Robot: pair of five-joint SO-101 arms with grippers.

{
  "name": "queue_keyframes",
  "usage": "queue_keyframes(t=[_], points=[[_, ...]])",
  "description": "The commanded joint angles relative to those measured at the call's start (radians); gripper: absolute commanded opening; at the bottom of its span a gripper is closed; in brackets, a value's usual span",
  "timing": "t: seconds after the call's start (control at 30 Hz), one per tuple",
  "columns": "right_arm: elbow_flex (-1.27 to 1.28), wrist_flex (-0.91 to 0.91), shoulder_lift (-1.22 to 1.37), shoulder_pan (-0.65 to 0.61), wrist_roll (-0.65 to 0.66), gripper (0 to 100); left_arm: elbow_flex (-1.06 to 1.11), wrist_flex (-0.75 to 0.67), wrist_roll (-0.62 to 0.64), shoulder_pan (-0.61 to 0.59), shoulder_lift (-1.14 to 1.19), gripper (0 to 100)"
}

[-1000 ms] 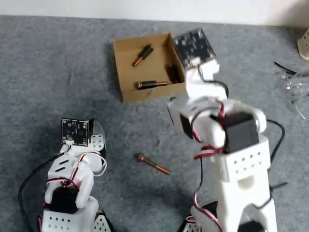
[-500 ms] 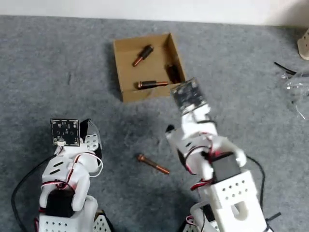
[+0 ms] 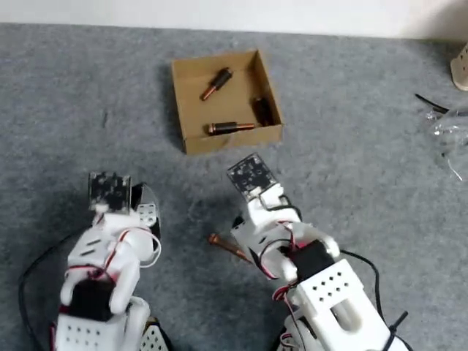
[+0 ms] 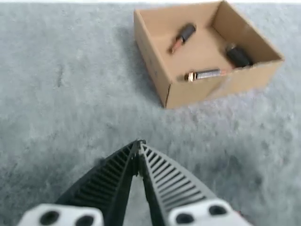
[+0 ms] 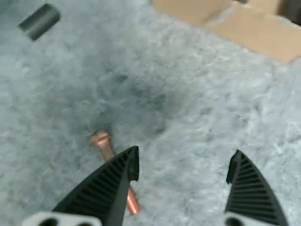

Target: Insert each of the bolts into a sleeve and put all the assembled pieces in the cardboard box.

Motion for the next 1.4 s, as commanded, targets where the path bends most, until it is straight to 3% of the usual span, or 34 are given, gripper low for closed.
queue_keyframes(t=[0.0, 0.2, 0.43, 0.63, 0.83, 1.1, 1.37], points=[[0.016, -0.039, -0.024, 0.064, -0.008, 28.1, -0.157, -0.015, 0.008, 0.045, 0.303, 1], [0.022, -0.042, -0.024, 0.134, -0.012, 28.1, -0.343, -0.034, 0.011, 0.203, 0.783, 1], [0.082, -0.157, -0.024, 0.174, -0.012, 28.1, -0.504, -0.029, 0.014, 0.260, 1.115, 1], [0.094, -0.160, -0.024, 0.176, -0.012, 28.1, -0.478, 0.003, 0.026, 0.372, 1.130, 1], [0.094, -0.160, -0.024, 0.177, -0.012, 28.1, -0.481, 0.025, 0.370, 0.417, 1.132, 1], [0.116, -0.228, -0.022, 0.185, -0.012, 28.1, -0.492, 0.025, 0.620, 0.570, 1.132, 1], [0.127, -0.232, -0.024, 0.219, -0.012, 28.1, -0.489, -0.029, 0.678, 0.584, 1.139, 1]])
